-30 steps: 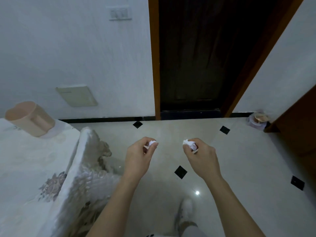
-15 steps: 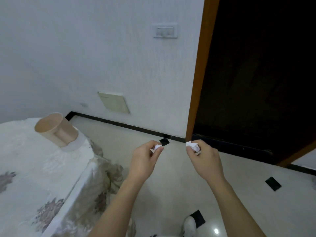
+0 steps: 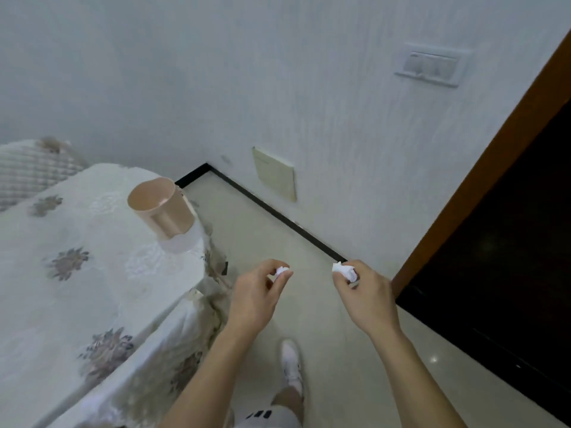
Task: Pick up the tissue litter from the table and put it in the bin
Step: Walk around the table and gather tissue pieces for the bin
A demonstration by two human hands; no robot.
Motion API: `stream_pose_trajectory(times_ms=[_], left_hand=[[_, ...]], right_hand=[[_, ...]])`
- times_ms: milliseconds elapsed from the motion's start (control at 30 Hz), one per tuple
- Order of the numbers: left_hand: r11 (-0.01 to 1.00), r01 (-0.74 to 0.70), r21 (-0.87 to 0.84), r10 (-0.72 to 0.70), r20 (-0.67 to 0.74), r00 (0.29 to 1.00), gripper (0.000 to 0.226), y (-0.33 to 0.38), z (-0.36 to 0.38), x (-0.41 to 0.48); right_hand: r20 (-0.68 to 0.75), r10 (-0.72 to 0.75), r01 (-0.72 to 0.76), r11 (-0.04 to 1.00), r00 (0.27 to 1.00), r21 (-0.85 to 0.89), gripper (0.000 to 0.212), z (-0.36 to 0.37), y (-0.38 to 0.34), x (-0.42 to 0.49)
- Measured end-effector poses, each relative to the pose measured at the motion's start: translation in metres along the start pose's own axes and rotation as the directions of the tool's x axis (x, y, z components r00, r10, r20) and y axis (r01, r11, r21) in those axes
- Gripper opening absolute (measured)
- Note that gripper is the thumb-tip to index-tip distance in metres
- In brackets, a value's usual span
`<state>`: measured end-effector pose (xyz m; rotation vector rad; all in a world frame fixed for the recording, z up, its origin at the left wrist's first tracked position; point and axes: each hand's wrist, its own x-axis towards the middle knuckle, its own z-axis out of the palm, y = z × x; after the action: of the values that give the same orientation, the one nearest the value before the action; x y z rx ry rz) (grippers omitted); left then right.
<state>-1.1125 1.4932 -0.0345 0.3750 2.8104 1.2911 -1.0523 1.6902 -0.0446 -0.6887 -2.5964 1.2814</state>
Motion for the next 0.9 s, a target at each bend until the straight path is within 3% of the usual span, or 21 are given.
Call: stream_pose_trajectory(times_ms=[167,600,767,900], left_hand=[[0.998,0.061,-0.036,-0.064,-0.091,0.994,0.017,-0.023,-0.004,0.068],[0.987,0.146,-0.069,-0.158,-0.209,0.965,0.016,-0.078,-0.063,0.289],[0.977,0.201,-0.072,-0.214,-0.319,0.923,0.016,-0.108,-0.093,0.317],[0.947,0.312,-0.071,-0.311,-0.43,0.847,0.015,-0.13,-0.118,0.315]], right_hand=[[0.078,-0.062,0.065,0.997,0.995,-0.029,0.037,0.033,-0.028,0.07],[0.175,-0.179,0.19,0.981,0.968,-0.049,0.018,0.13,-0.141,0.29],[0.291,-0.246,0.264,0.964,0.925,-0.022,0.015,0.179,-0.172,0.327],[0.416,-0.331,0.371,0.929,0.847,-0.016,0.033,0.225,-0.198,0.347]])
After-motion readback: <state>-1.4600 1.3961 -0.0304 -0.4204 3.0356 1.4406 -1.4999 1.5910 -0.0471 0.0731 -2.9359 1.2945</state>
